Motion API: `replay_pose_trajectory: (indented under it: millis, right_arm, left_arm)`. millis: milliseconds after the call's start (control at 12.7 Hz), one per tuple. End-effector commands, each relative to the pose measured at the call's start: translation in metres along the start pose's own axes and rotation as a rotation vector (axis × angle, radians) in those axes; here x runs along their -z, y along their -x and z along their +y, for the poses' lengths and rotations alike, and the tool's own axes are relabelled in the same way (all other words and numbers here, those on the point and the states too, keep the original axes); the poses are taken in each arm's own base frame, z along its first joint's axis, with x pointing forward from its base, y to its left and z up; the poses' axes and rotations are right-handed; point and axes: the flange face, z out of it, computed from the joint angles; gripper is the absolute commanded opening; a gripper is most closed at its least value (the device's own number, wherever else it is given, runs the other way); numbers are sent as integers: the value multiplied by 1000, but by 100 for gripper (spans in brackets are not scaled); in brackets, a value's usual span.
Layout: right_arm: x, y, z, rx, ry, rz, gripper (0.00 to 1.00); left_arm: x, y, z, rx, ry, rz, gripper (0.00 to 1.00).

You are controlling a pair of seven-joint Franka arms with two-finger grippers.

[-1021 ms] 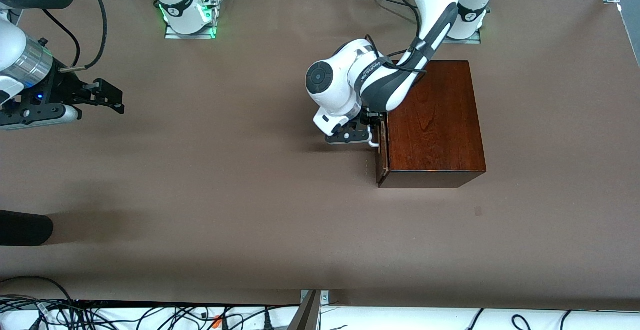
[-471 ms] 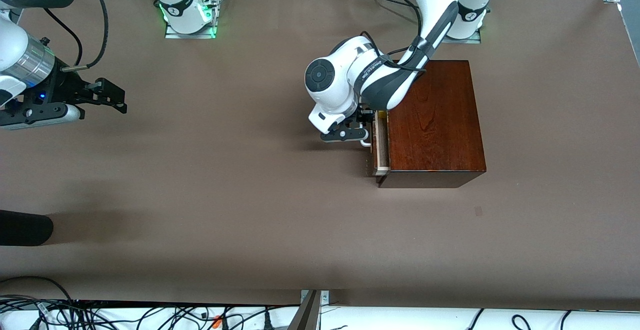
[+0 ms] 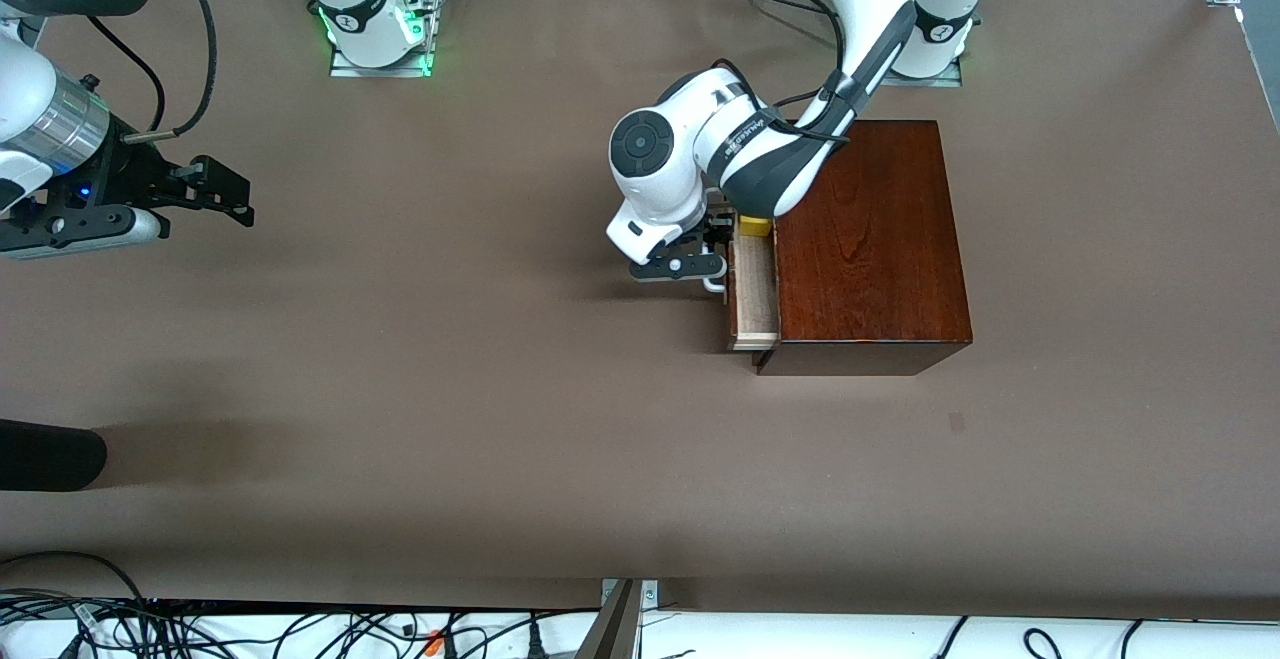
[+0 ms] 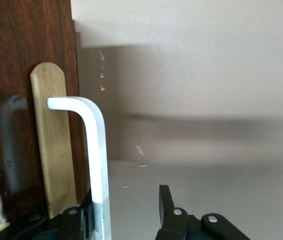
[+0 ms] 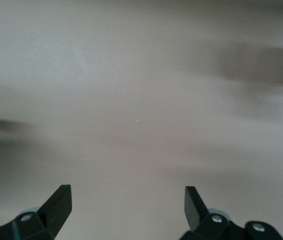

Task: Open drawer, take yellow block, close drawer
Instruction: 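Pull the drawer handle outward with the left gripper to open the drawer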

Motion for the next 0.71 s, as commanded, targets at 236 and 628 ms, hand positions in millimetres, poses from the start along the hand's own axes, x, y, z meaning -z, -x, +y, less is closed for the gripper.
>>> replay_pose_trajectory:
  millis: [236,628]
  right_arm:
    - [5,-2,-2,-8,-16,9,100]
    - [5,-2,-2,-10,-16,9,100]
  left_arm:
    - [8,12,52,32,242,-14,54]
    - [12,21,83,76,288,-26,54]
